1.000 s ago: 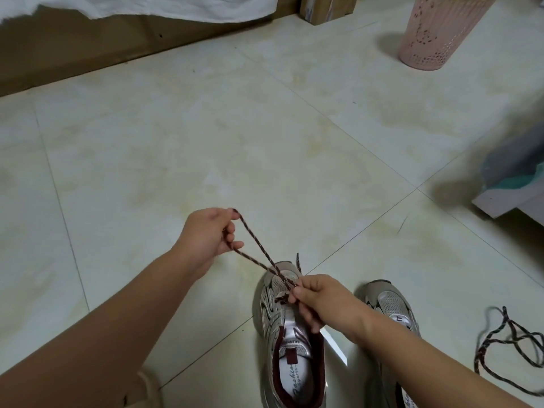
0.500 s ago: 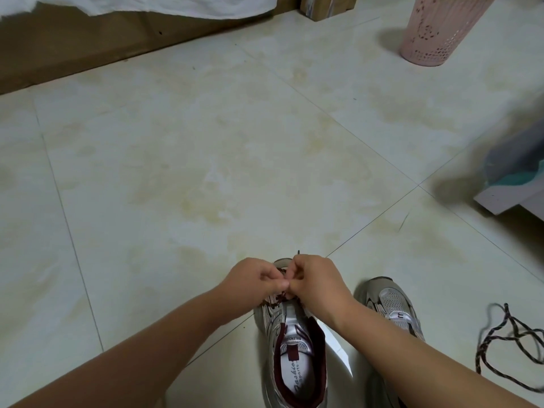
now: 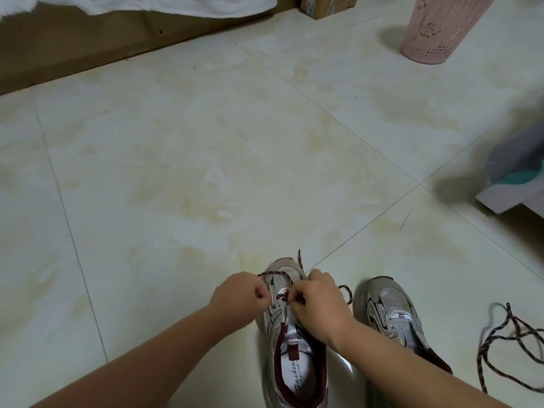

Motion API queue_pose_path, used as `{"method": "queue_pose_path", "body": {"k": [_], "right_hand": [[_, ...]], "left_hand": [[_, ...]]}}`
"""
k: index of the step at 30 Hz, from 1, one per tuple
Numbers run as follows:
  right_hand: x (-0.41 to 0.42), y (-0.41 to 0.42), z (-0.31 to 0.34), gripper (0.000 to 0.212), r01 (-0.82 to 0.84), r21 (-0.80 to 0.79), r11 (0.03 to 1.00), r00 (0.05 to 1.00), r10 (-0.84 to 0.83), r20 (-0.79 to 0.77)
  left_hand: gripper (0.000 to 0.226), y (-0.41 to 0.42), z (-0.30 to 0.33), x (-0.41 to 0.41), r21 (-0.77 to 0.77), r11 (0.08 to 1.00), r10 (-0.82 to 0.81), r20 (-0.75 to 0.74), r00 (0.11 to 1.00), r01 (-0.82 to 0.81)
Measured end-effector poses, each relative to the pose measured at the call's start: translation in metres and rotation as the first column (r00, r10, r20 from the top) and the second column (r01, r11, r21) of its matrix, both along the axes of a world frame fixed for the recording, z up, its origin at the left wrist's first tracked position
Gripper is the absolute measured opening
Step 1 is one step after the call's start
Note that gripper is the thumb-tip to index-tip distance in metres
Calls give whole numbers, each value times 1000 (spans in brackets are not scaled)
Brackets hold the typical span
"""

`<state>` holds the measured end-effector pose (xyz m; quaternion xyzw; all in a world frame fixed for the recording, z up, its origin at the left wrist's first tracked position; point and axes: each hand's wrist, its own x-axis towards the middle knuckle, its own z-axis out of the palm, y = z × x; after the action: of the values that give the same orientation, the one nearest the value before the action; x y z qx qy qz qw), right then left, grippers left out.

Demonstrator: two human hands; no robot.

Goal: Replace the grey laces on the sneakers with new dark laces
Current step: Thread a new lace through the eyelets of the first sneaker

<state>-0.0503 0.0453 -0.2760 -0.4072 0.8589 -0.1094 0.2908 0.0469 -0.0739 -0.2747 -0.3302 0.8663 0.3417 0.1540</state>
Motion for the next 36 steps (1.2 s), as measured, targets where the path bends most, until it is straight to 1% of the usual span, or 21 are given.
{"method": "queue_pose_path", "body": {"k": [2,4,7,9,11,13,15,18,20,21,22,23,26,28,30,31,33,34,35,36], "right_hand": [[3,2,-3,22,-9,20,1000,1000,8,29],[3,2,-7,21,-3,12,1000,998,3,58],[2,0,-9,20,24,2,1000,996,-24,88],[3,0,-9,18,45,-12,999,993,-44,105],[2,0,-10,17,53,-28,998,993,-50,107],[2,0,-11,16,58,-43,997,993,-53,110],[2,1,-12,15,63,-47,997,992,-57,113],[3,2,-15,15,89,-60,994,989,-81,121],[5,2,-17,13,120,-73,990,985,-109,131],[6,2,-18,13,133,-79,988,984,-122,132],[7,1,-19,12,146,-85,986,982,-134,132],[9,1,-20,12,161,-92,983,980,-148,131],[11,-1,-23,11,203,-98,974,972,-189,137],[12,-1,-24,10,211,-85,974,971,-198,137],[12,-1,-24,10,215,-76,974,969,-203,140],[12,-2,-24,10,215,-73,974,968,-203,144],[12,-2,-24,10,216,-67,974,968,-204,148],[12,-2,-25,10,219,-63,974,966,-208,151],[11,-2,-25,11,227,-62,972,964,-215,157],[11,-2,-25,12,237,-61,970,960,-224,166]], "left_hand": [[16,4,-3,-1,-43,999,-9,1,1000,9],[18,5,-8,-1,-20,1000,19,-46,999,-19],[17,5,-12,-2,85,987,145,-112,983,-136],[26,7,-13,-1,178,965,215,-125,968,-191],[30,9,-14,-1,222,952,244,-123,962,-213],[30,11,-16,-1,245,938,281,-122,952,-245],[30,13,-16,-1,223,941,289,-133,948,-255],[32,18,-19,-2,93,970,235,-148,961,-223],[24,22,-20,-2,19,977,214,-149,965,-214],[18,23,-21,-1,8,975,222,-151,963,-224],[14,25,-22,0,18,969,246,-156,957,-247],[15,26,-23,0,39,959,284,-162,945,-282],[30,26,-25,-1,82,923,384,-169,908,-376],[32,25,-26,-1,102,912,409,-169,897,-397],[29,25,-26,0,90,929,370,-172,913,-359],[24,26,-27,1,47,949,315,-173,933,-311],[12,28,-24,0,-103,980,154,-142,978,-169],[12,28,-23,0,-144,981,112,-127,985,-130],[11,26,-24,-1,-118,983,127,-128,984,-142],[9,23,-25,-2,-49,984,162,-138,977,-170]]}}
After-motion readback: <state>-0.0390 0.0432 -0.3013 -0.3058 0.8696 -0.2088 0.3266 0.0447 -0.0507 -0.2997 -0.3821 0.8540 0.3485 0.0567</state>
